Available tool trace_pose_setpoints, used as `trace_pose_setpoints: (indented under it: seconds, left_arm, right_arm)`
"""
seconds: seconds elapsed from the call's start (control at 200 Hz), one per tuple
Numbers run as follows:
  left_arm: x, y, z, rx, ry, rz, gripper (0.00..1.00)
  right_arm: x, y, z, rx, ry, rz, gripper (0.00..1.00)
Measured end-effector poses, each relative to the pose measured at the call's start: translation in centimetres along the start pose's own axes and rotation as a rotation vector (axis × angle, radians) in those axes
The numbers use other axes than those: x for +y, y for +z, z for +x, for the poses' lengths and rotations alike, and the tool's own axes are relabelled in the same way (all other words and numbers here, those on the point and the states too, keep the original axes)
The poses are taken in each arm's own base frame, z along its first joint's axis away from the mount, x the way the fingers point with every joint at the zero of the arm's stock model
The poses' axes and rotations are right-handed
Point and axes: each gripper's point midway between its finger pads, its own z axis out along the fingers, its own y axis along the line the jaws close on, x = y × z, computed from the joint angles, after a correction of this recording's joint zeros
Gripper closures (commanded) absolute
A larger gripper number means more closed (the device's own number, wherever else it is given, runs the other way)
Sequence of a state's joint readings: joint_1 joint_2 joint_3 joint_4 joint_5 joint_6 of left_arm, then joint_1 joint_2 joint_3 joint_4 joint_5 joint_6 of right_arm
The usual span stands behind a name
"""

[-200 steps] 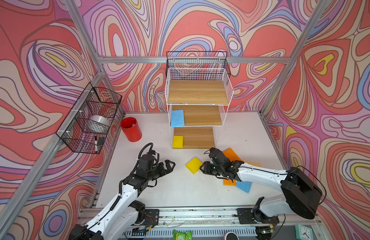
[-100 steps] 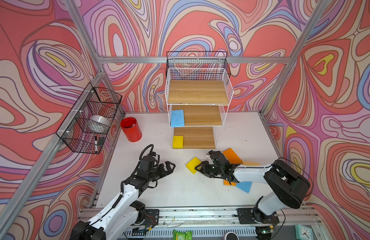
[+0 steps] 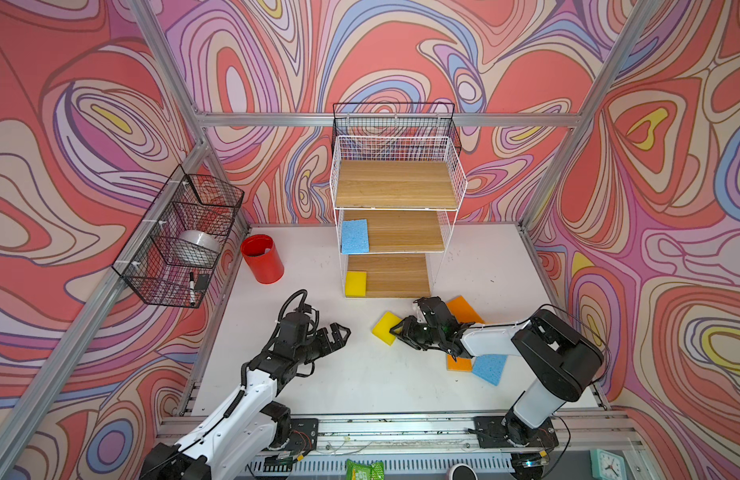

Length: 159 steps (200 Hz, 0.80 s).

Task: Place and organize the cleaning sponges onto the shelf

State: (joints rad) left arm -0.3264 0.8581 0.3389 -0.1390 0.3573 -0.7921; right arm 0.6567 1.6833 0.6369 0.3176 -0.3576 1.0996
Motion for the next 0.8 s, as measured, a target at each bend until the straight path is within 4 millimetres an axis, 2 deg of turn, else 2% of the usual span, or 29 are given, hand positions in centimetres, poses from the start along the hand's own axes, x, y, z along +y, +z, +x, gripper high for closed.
trace_pose_setpoints:
  seconds: [0.125, 0.576, 0.796]
  left_arm:
    - [0.1, 0.1, 0.0, -0.001, 0.003, -0.006, 0.00]
    - [1.0, 0.7, 0.4, 0.026, -0.004, -0.042, 0.00]
    - [0.5, 0.2, 0.2, 0.009, 0.004, -0.025, 0.00]
  right_arm:
    - [-0.1, 0.3, -0.9, -0.006, 0.003, 0.000, 0.59]
    - [-0.7, 0.7, -1.8, -0.002, -0.049, 0.044, 0.92]
    - [-0.6, 0.4, -2.0, -0.005, -0.079, 0.068, 0.96]
